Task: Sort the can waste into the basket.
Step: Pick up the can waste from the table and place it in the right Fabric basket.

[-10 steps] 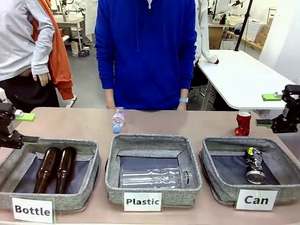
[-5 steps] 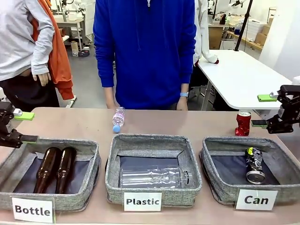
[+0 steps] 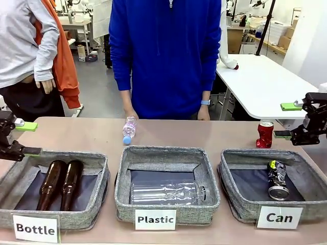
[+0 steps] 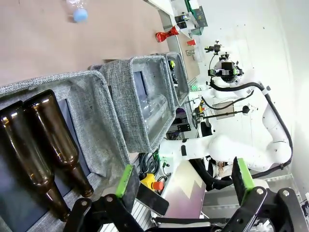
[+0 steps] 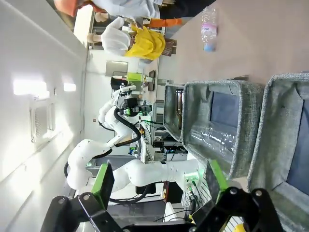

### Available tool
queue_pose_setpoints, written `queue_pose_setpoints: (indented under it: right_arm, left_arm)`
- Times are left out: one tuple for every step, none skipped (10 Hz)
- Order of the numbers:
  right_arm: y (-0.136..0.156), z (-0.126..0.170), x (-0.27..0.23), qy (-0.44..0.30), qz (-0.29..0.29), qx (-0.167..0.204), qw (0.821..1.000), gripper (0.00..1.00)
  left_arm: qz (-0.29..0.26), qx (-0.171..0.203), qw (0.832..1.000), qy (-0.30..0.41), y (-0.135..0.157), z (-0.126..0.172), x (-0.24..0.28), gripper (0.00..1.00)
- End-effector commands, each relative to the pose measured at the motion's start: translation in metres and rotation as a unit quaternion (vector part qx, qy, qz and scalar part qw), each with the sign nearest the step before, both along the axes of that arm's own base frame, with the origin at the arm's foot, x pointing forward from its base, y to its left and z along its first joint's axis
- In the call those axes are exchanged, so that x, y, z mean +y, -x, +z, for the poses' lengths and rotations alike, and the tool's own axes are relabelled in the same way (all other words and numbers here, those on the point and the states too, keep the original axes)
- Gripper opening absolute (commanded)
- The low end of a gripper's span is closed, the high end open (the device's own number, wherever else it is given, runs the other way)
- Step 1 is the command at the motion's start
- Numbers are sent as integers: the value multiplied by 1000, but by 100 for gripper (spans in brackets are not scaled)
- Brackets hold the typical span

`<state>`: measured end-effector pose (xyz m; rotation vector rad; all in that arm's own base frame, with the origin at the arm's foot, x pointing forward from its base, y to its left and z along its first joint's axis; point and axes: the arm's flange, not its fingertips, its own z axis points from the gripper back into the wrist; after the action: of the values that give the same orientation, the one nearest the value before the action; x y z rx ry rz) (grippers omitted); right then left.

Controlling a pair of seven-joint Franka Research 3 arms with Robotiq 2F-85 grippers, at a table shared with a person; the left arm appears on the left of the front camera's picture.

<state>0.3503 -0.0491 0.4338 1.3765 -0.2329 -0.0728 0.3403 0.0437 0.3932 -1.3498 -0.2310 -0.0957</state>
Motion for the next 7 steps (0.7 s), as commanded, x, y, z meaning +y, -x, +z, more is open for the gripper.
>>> queue_pose_setpoints:
  right_arm:
    - [-11, -1, 14, 36, 9, -54, 998, 100]
    - [-22, 10, 10, 59, -12, -127, 990, 100]
    - [-34, 23, -13, 73, -32, -216, 973, 100]
    - [-38, 30, -44, 81, -80, -258, 959, 100]
    - [-36, 34, -72, 114, -127, -304, 937, 100]
    - [-30, 36, -99, 172, -150, -367, 902, 100]
    - [-22, 31, -126, 210, -167, -405, 874, 100]
  left_arm:
    - [-2, 7, 1000, 2, 3, 5, 0, 100]
    - [-2, 7, 1000, 2, 3, 5, 0, 100]
    - [-2, 7, 1000, 2, 3, 5, 0, 100]
    - [-2, 7, 1000, 2, 3, 5, 0, 100]
    - [-2, 7, 1000, 2, 3, 5, 0, 100]
    - [-2, 7, 1000, 2, 3, 5, 0, 100]
    - [-2, 7, 1000, 2, 3, 5, 0, 100]
